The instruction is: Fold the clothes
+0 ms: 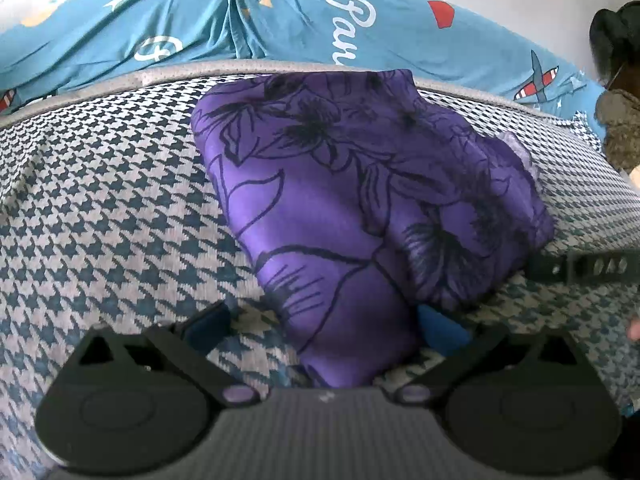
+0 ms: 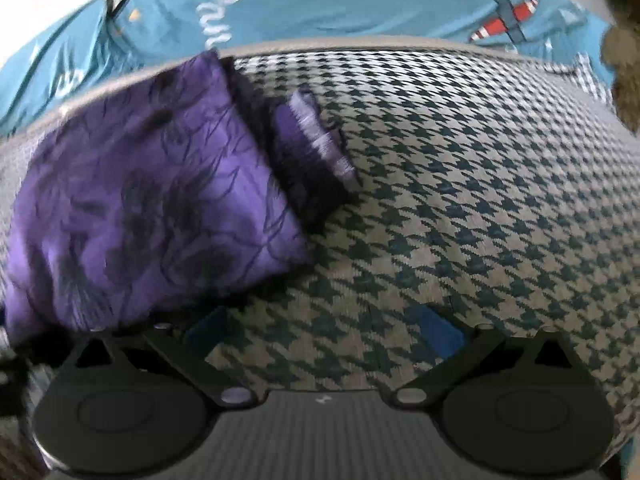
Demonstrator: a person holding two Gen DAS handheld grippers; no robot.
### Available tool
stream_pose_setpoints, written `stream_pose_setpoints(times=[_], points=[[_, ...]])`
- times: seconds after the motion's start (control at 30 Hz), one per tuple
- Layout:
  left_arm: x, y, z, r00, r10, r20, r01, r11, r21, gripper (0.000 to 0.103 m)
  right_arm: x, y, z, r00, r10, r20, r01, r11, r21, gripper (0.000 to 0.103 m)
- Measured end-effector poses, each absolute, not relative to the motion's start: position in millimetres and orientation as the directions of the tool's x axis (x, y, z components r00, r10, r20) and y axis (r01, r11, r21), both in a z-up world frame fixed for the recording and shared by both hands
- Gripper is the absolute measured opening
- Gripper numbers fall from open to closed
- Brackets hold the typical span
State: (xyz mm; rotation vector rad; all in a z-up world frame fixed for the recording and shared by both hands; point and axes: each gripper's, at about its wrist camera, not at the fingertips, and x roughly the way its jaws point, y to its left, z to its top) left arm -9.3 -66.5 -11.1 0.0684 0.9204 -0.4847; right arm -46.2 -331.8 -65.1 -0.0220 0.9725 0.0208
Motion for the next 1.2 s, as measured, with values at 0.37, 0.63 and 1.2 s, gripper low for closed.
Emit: stream_pose_setpoints(times=[0.37, 0.63, 1.2], points=[[0, -54, 18, 0.582, -0.35, -0.734, 0.446, 0.892, -0.072, 0.103, -41, -370, -42, 0.589, 0.301, -0.75, -0.084, 0.946, 0.313, 0.103], [29, -45, 14, 0.567, -0.317, -0.76, 0.431, 0.901, -0.054, 0.103, -15, -376, -41, 0.608, 0.268, -0.747, -0.09, 0.959, 0.27, 0.102], [85, -26, 0, 0.496, -0.404, -0.769, 0.394, 0.894, -0.215, 0.103, 18, -394, -59, 0.595, 0.314, -0.74, -0.062, 0.936, 0.347, 0.09]])
